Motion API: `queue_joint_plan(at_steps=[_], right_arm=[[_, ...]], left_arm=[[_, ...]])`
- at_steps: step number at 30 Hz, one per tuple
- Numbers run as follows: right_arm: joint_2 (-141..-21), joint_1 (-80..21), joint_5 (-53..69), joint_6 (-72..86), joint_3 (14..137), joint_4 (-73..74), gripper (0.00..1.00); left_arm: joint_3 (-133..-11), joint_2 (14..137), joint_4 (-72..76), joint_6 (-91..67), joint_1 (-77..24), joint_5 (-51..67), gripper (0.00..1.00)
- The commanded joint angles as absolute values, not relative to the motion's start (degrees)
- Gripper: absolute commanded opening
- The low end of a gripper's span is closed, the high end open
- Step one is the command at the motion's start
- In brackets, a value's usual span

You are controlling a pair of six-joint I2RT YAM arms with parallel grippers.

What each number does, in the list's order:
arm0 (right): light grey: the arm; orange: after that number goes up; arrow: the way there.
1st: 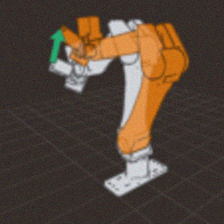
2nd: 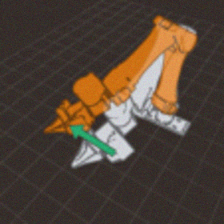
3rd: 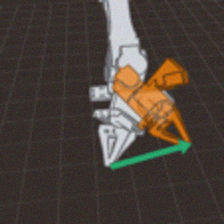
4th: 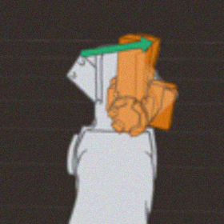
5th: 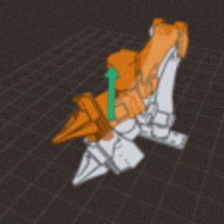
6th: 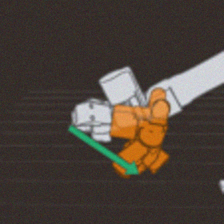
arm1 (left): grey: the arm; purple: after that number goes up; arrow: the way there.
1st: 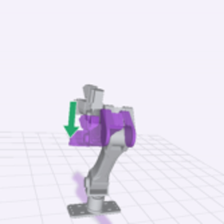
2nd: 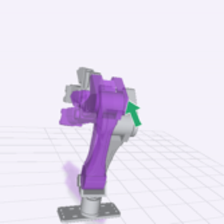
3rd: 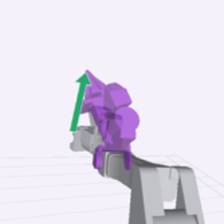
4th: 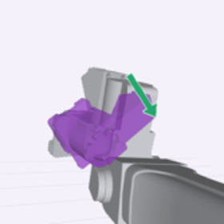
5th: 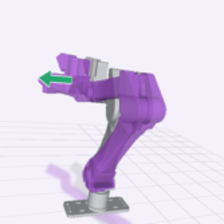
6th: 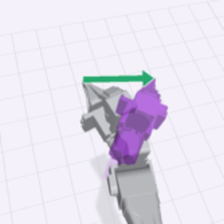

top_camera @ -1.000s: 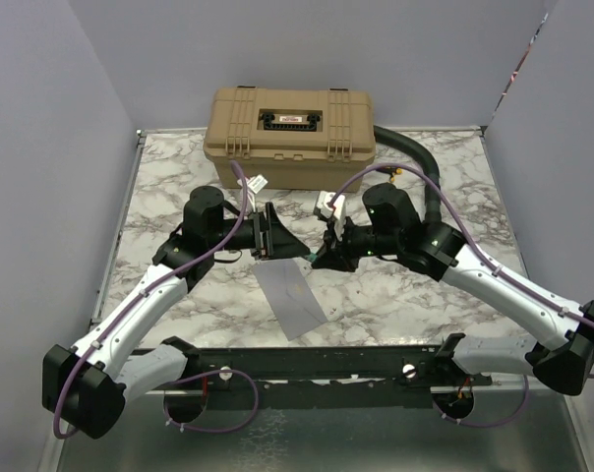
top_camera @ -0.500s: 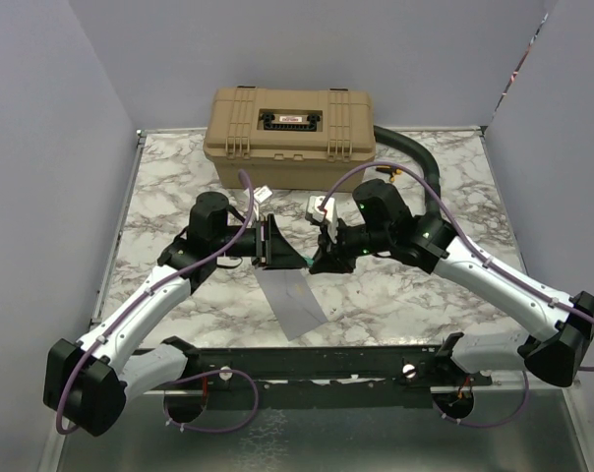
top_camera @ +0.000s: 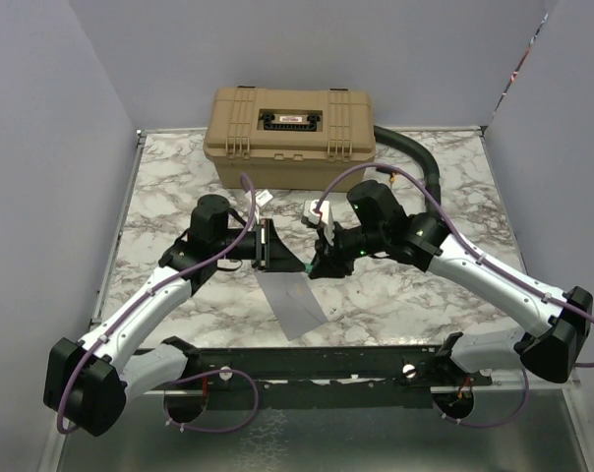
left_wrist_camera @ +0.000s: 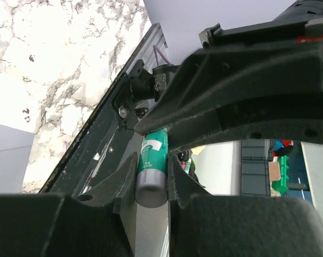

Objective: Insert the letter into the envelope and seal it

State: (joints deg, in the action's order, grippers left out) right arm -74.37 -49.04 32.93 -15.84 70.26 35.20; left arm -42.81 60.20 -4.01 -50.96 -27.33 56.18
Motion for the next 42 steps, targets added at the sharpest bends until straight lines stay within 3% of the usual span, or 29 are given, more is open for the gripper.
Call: queue_joint_plan(at_steps=[1,3,5,12,16,21,28,34,42], right_arm=[[-75.3,-49.2,30.4,-10.6,72.5,35.2,0.44],[-74.4,-49.1,28.4,-8.8,71.7,34.9,0.64],[-71.8,-49.1,25.3,-5.5,68.4,31.1,0.74],[-61.7,-48.8,-1.7,9.9,57.2,22.9,0.84],[-59.9,-48.5,-17.6,23.1,54.8,26.7,0.84],[-68.6,-45.2,-32.0,41.5,57.8,45.2,0.84],[-79.9,-35.2,-27.5,45.2,55.3,46.0,0.77],[-83.8,-31.1,-21.5,39.2,51.8,35.4,0.60],[-88.9,-29.8,-19.2,35.1,52.3,30.3,0.61]], left_arm=[[-42.0,58.1,-4.4,-47.8,-27.3,54.4,0.00],[-41.7,57.8,-4.3,-47.5,-27.3,49.8,0.00],[-40.9,57.7,-4.3,-47.3,-27.2,45.5,0.00],[-40.1,55.9,-4.9,-45.5,-26.9,31.5,0.00],[-38.8,52.8,-5.6,-44.5,-27.0,22.9,0.00],[-36.8,51.4,-5.6,-44.2,-27.0,19.6,0.00],[-35.7,52.2,-5.6,-44.2,-27.0,20.8,0.00],[-34.9,52.6,-5.6,-44.2,-27.0,21.2,0.00],[-35.3,53.1,-5.6,-43.8,-27.0,21.5,0.00]])
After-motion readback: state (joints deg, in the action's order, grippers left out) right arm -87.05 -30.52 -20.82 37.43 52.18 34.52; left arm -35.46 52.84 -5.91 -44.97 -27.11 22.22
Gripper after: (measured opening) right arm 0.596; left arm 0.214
